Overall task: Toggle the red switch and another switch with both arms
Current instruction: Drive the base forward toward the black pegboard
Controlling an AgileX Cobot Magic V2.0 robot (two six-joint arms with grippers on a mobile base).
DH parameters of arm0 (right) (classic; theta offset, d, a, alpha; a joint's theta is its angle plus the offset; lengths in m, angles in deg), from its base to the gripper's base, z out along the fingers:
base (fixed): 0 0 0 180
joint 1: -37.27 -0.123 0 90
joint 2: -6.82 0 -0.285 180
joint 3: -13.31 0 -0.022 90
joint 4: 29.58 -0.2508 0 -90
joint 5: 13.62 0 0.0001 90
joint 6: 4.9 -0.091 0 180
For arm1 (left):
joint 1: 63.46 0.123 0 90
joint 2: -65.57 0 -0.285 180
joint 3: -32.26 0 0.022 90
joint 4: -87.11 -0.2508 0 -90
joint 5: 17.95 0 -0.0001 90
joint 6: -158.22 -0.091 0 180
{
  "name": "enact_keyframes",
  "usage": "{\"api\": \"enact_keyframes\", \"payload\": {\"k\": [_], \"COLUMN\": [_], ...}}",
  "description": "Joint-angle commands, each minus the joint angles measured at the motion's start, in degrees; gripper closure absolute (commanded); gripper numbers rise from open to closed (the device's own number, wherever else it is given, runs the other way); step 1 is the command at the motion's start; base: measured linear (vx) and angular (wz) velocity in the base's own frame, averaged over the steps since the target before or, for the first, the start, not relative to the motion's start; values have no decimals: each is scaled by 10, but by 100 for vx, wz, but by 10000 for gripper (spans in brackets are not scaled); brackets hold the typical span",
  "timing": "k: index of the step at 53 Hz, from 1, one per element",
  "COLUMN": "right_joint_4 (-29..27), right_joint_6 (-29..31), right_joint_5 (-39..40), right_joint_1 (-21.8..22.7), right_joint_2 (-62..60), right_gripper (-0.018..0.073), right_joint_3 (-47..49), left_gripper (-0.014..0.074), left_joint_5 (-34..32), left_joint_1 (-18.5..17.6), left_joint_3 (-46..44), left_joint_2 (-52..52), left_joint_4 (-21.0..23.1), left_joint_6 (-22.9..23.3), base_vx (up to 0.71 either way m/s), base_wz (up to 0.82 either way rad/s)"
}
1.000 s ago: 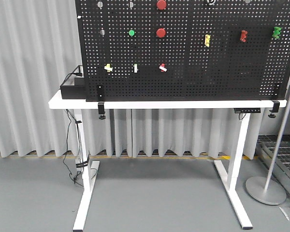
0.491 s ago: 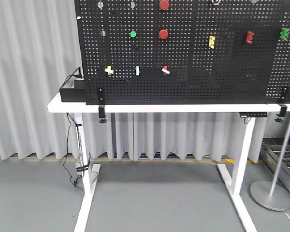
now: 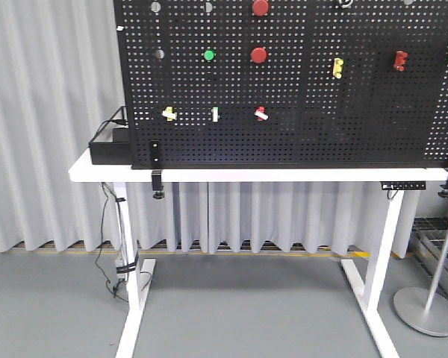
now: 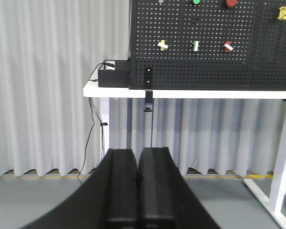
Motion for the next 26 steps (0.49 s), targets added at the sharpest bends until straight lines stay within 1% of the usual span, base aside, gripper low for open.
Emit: {"api": "enact_keyframes", "payload": {"k": [1, 26], "right_joint_4": [2, 2], "right_joint_6": [4, 4], "right_joint_5": [47, 47], "right_joint_1": [5, 5], "right_joint_2": [-2, -2], "right_gripper": [566, 566], "right_joint_3": [-3, -3], "left_gripper": [594, 594], "left_joint_5": [-46, -46], "left_joint_1": [0, 0], "left_joint_3": [11, 11], "left_joint_2": [5, 5], "left_joint_4": [0, 0], "left_joint_6": [1, 1], "base_vx": [10, 14], "base_wz": [-9, -7]}}
